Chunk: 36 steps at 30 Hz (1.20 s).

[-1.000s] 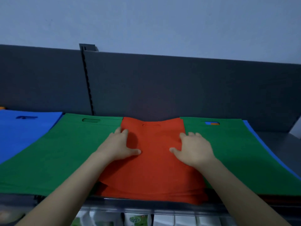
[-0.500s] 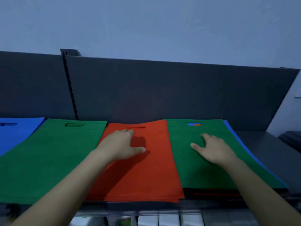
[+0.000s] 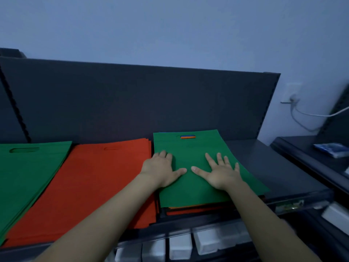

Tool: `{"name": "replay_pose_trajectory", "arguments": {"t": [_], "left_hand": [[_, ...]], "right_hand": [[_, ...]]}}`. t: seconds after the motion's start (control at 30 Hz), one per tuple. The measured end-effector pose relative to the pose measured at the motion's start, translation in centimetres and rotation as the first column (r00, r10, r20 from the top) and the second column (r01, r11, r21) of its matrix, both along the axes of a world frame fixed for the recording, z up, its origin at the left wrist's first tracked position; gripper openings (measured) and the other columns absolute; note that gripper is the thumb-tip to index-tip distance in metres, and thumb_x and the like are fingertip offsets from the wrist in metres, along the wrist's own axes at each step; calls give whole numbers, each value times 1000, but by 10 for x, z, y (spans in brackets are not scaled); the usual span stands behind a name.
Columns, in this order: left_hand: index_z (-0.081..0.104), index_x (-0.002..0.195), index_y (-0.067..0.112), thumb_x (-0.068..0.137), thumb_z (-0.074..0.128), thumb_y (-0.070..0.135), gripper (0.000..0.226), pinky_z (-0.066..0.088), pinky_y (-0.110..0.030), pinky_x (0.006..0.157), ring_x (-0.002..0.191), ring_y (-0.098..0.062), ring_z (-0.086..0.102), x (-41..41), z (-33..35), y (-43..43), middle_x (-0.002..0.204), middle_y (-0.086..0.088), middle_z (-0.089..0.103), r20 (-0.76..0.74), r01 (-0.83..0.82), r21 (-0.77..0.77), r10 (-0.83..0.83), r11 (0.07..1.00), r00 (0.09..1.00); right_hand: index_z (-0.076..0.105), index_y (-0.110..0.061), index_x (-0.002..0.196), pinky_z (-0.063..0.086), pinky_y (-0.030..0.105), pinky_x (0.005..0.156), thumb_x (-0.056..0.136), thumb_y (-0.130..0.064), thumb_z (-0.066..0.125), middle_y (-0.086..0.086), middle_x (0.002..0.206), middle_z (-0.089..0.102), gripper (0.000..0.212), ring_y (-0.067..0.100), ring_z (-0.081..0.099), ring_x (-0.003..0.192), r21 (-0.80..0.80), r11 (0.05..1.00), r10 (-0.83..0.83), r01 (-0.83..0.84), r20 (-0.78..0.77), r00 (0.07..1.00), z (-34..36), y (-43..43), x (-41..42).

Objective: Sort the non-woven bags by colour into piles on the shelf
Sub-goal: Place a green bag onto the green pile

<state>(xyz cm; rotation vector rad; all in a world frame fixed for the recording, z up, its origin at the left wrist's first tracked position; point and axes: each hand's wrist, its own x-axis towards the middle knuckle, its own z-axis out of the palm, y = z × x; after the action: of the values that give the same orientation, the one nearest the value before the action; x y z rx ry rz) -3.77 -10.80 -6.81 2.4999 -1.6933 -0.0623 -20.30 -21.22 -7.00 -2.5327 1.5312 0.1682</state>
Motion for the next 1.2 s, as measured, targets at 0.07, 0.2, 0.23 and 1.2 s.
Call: {"name": "replay_pose_trajectory", "arguments": {"t": [0.07, 0.2, 0.23, 1.2], "left_hand": [[28, 147, 10, 87, 38, 73, 87, 37, -42, 105, 135, -32, 36, 5, -2, -2, 148, -15, 34, -67, -80, -21, 78, 997, 995], [26, 143, 8, 84, 56, 63, 86, 48, -38, 88, 113, -32, 54, 14, -6, -2, 125, -15, 55, -219, -143, -152, 107, 978, 970], [27, 142, 9, 83, 60, 59, 84, 48, -38, 87, 111, -31, 55, 15, -8, -2, 122, -13, 57, -260, -149, -193, 96, 970, 961], [41, 137, 11, 82, 72, 10, 63, 46, -36, 98, 113, -20, 55, 49, -14, -5, 131, -1, 53, -863, -513, -371, -83, 774, 499]], "right_hand": [[-8, -40, 151, -5, 55, 117, 69, -93, 15, 3, 161, -15, 101, 25, -11, 149, -3, 1000, -14, 14, 13, 1000, -1, -5, -7], [-8, -39, 152, -3, 56, 117, 69, -93, 14, 3, 161, -14, 101, 25, -10, 149, -18, 1000, -16, 17, 21, 1000, -3, -9, -11], [-8, -39, 152, -3, 56, 117, 68, -93, 13, 4, 161, -13, 102, 26, -9, 149, -25, 1000, -13, 13, 20, 1000, -4, -9, -11], [10, -24, 155, 8, 55, 117, 78, -85, 28, 12, 162, 3, 99, 34, 5, 148, 22, 998, -55, 52, 148, 988, 5, 6, 14]]}}
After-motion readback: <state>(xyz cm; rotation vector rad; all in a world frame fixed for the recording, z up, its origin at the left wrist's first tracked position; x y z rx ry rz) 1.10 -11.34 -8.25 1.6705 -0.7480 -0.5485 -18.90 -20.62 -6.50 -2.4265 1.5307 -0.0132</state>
